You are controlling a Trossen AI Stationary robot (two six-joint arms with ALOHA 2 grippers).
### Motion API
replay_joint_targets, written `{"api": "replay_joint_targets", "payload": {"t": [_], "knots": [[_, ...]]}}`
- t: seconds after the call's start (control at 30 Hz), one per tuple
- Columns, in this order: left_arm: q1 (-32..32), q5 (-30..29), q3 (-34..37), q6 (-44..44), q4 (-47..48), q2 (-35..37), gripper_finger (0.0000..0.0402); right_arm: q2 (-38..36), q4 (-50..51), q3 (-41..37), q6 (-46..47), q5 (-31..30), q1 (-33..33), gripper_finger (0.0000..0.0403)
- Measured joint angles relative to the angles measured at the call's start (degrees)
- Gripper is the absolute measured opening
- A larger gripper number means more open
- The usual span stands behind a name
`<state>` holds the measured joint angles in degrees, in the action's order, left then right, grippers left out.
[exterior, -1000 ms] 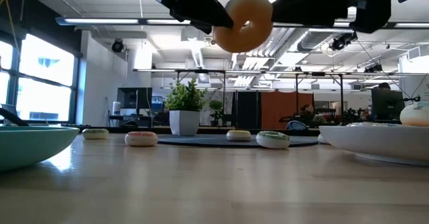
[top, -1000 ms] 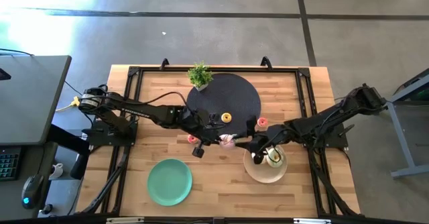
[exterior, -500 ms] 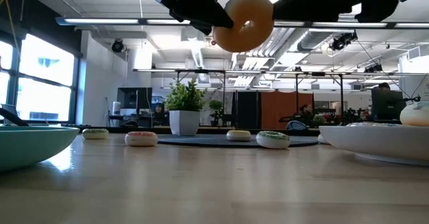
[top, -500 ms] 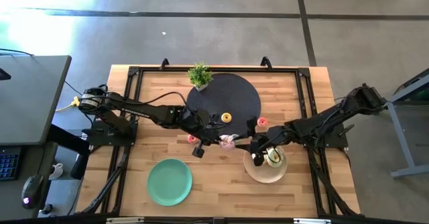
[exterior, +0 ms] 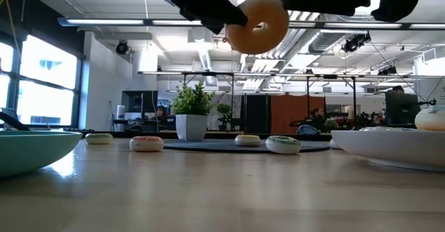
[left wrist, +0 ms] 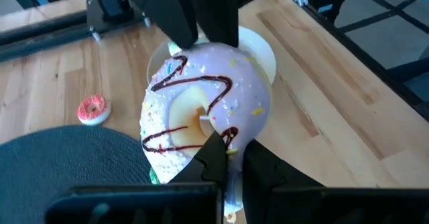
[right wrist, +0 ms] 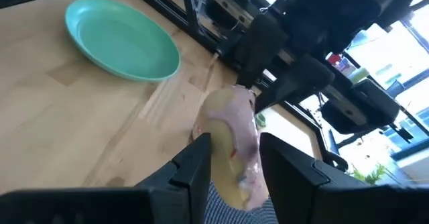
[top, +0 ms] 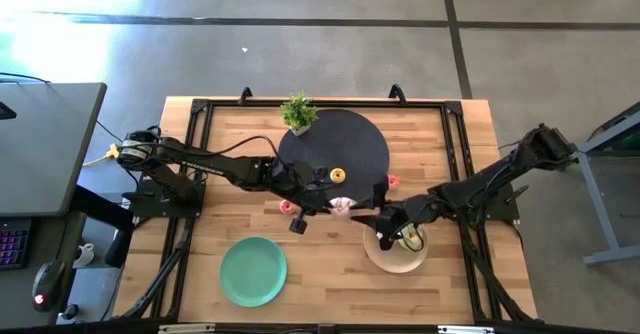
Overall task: Pick & Place donuts
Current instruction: Put the large purple donut on the brown plate
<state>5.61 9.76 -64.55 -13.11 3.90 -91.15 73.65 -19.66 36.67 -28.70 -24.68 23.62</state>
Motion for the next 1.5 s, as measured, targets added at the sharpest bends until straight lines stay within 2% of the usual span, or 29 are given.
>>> {"api": "replay_joint_targets", "payload": {"t": [0.17,0.6,0.77,1.03,1.17,1.33,1.5], "knots": [[0.00,1.37,0.00,0.05,-1.02,-0.02,0.0014,0.00,0.00,0.00,0.62,1.93,-0.86,0.0124],[0.02,0.42,0.07,0.00,-3.91,-0.02,0.0014,-0.02,0.43,-0.01,1.79,3.23,-0.86,0.0119],[0.02,0.15,0.07,1.54,-4.37,-0.02,0.0015,-0.02,1.88,0.01,1.87,2.92,-0.86,0.0092],[0.00,-0.07,0.07,2.87,-4.30,-0.04,0.0015,-0.02,2.10,0.00,1.87,0.62,-0.86,0.0018],[0.04,-0.05,0.07,2.87,-4.24,-0.04,0.0016,-0.02,2.45,0.00,3.11,1.02,-0.86,0.0010],[0.04,-0.03,0.07,2.87,-4.13,-0.04,0.0046,-0.02,3.89,0.01,7.81,0.81,-0.86,0.0028],[0.04,-0.02,-0.02,2.87,-4.66,-0.76,0.0095,0.02,5.33,-0.01,9.37,0.76,-0.86,0.0018]]}}
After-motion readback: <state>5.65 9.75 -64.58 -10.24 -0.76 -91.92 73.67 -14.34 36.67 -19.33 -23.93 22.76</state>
